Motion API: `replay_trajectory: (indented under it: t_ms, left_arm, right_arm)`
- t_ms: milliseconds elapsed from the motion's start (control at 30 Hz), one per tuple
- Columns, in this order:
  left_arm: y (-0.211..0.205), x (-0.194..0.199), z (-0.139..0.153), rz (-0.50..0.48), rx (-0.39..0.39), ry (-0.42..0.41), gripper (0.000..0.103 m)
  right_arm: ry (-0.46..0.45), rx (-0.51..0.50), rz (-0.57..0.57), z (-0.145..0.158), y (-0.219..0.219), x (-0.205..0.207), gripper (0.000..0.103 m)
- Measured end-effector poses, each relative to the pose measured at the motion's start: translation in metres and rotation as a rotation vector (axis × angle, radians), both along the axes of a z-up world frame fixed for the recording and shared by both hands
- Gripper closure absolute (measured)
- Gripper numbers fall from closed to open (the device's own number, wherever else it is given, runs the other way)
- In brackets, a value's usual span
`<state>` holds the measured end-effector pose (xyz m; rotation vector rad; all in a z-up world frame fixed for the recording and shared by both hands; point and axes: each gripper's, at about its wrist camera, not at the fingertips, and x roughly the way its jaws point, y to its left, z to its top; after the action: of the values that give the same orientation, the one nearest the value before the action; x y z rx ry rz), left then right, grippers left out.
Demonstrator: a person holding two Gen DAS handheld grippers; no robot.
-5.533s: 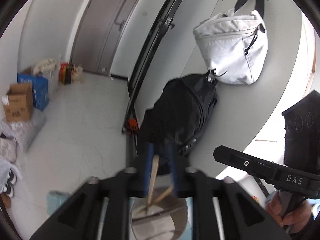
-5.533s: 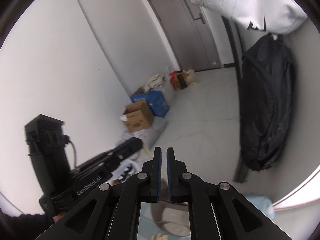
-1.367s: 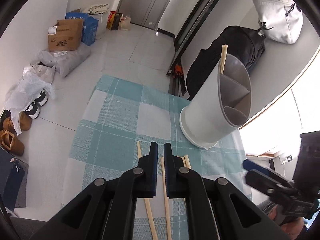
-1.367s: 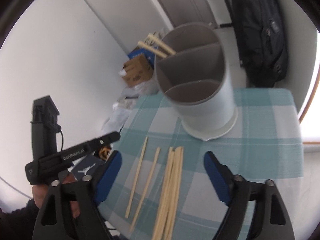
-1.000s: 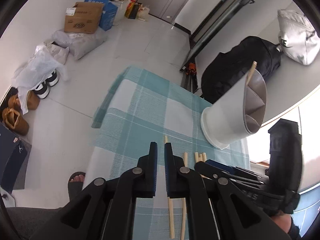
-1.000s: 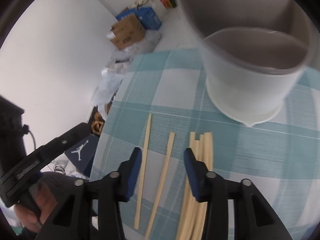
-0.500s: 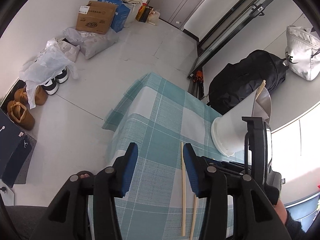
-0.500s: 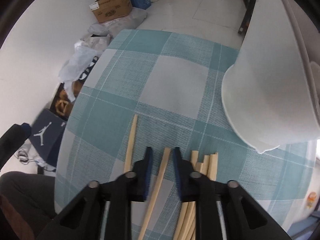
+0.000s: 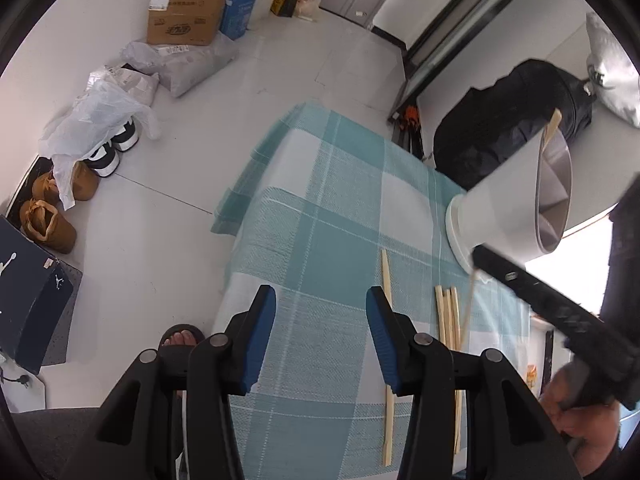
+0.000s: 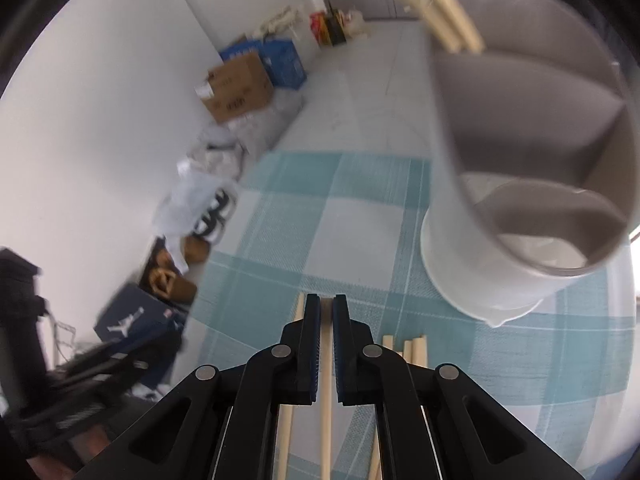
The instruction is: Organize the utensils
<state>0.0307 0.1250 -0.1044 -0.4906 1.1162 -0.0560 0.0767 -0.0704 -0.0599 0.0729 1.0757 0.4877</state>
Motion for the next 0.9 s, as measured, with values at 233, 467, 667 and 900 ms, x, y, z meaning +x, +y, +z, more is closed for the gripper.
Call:
replay_trajectory:
  t_ms: [233,467,667,900]
  left_arm:
    - [-0.035,0.015,-0.008,-0.095,0.062,0.061,0.054]
    - [-0.066,0.031,-0.019,-0.163,0.217,0.113,0.047]
    - [-0.084,0.034,-0.019,-0.213,0.375,0.116,0.044]
    - [-0.095,0.038,-0.016,-0.241,0.4,0.115,0.1]
  right_arm:
    - [-0.081,0.19,-0.069,0.034,-0.06,-0.02,0.098]
    - [-0.129,0.292,-0.162,0.045,-0.116,-0.029,0.098]
    - [-0.164,0.348,-0.211,0.044,-0.149,-0.03,0.098]
    - [-0.171,0.394,-0.222,0.041,-0.166,-0.026,0.098]
